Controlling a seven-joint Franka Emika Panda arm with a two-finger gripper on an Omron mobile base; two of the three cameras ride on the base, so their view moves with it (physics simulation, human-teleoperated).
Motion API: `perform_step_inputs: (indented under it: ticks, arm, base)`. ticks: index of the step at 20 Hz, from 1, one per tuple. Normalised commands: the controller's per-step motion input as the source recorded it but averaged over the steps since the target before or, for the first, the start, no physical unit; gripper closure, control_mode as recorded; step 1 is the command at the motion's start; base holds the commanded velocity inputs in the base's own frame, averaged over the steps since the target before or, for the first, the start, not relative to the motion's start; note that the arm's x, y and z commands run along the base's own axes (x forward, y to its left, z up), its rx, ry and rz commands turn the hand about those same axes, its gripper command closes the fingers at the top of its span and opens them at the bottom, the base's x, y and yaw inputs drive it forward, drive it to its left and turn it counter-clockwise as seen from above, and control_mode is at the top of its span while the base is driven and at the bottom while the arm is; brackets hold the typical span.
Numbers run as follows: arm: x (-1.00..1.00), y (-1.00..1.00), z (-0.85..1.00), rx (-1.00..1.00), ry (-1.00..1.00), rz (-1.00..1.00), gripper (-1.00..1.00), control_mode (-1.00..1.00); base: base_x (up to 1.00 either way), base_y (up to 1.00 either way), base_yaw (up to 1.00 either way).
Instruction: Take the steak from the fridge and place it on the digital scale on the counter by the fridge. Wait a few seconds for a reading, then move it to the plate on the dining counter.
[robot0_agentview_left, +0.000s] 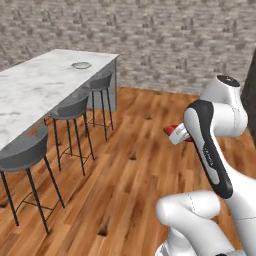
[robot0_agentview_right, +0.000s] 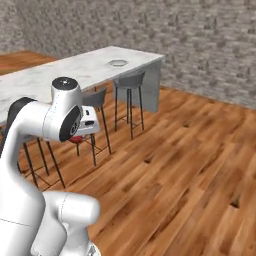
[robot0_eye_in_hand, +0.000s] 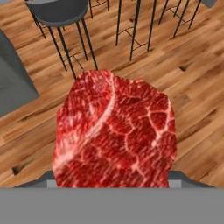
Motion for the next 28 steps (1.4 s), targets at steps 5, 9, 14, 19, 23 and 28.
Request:
perform_step_inputs:
  ticks: [5, 9, 14, 19, 23, 28]
  arm:
    - [0.00, 0.00, 0.00, 0.00, 0.00, 0.00, 1.00, 1.00]
    - [0.00, 0.00, 0.00, 0.00, 0.00, 0.00, 1.00, 1.00]
    - [0.00, 0.00, 0.00, 0.00, 0.00, 0.00, 1.00, 1.00]
    - [0.00, 0.00, 0.00, 0.00, 0.00, 0.00, 1.00, 1.00]
    - [0.00, 0.00, 0.00, 0.00, 0.00, 0.00, 1.00, 1.00]
    - [0.00, 0.00, 0.00, 0.00, 0.00, 0.00, 1.00, 1.00]
  base:
    - [1.00, -0.57, 0.36]
    - [1.00, -0.57, 0.36]
    - [1.00, -0.59, 0.35]
    - [1.00, -0.63, 0.35]
    - [1.00, -0.64, 0.35]
    - [1.00, -0.63, 0.37]
